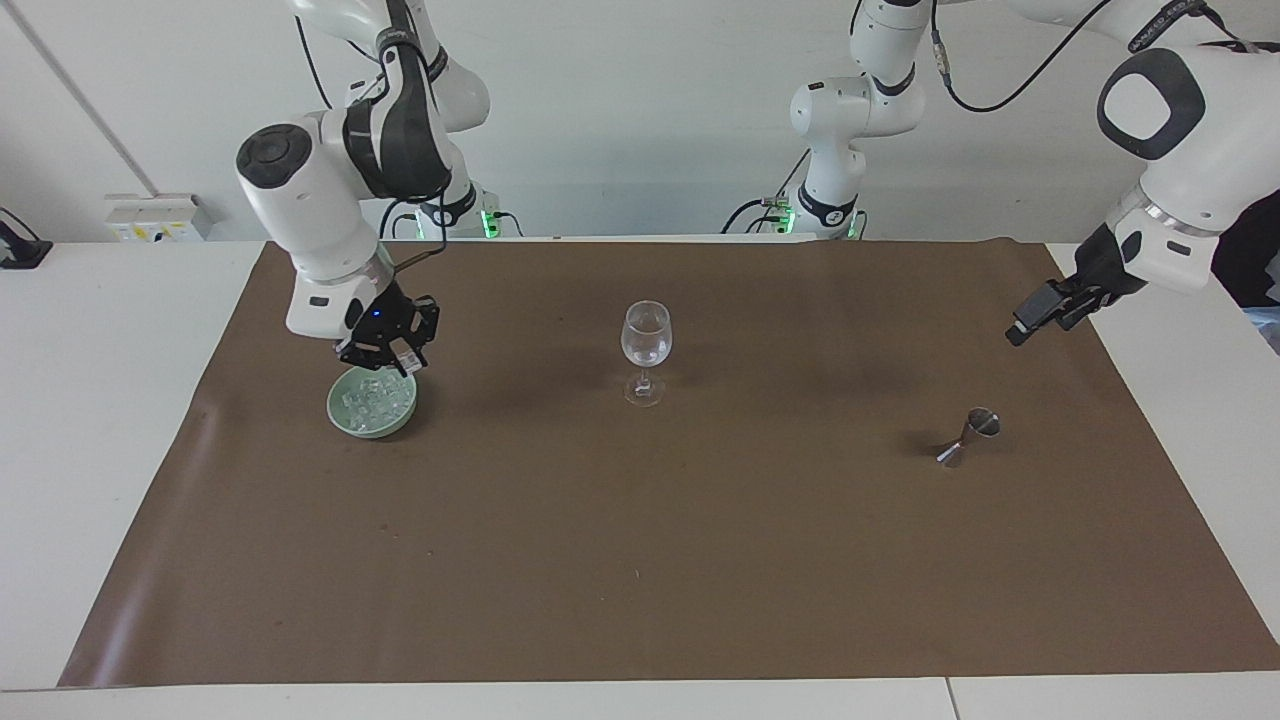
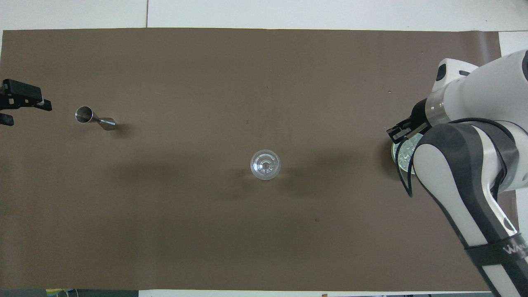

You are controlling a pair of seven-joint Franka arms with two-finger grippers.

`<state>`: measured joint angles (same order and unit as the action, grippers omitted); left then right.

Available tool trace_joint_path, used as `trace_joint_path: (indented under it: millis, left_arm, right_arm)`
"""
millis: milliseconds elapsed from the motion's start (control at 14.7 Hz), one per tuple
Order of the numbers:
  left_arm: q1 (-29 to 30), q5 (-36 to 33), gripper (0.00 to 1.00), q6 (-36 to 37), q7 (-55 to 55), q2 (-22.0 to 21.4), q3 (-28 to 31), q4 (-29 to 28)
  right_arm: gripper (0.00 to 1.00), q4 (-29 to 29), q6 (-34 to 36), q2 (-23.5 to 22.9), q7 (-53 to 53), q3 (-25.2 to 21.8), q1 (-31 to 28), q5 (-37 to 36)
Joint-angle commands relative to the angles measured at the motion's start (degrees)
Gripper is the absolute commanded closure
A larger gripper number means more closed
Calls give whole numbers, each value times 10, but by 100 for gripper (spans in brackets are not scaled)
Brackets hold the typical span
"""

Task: Pour wine and add ice with both arms
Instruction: 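Lift the ice from the bowl with the right gripper toward the glass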

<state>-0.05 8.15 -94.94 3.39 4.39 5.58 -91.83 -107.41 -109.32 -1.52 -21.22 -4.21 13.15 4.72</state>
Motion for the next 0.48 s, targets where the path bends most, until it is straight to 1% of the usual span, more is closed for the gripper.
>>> trace_joint_path:
  millis: [0,136,272,408]
  left_arm:
    - [-5,-49,0,32,-86,-40,0,-21]
    - [-4,-54,0,56,-99,-49,0,-19]
    - [-4,-54,0,70,-101,-67,-1,-26]
    - [-5,-55,0,72,-104,-68,-2,-23]
  right_arm:
    - [100,56,39,-7,128,1,57,8]
    - [100,88,51,-11,226,1,105,7]
    - [100,108,53,-15,317,0,156,2]
    - [100,124,52,-20,382,0,196,-1]
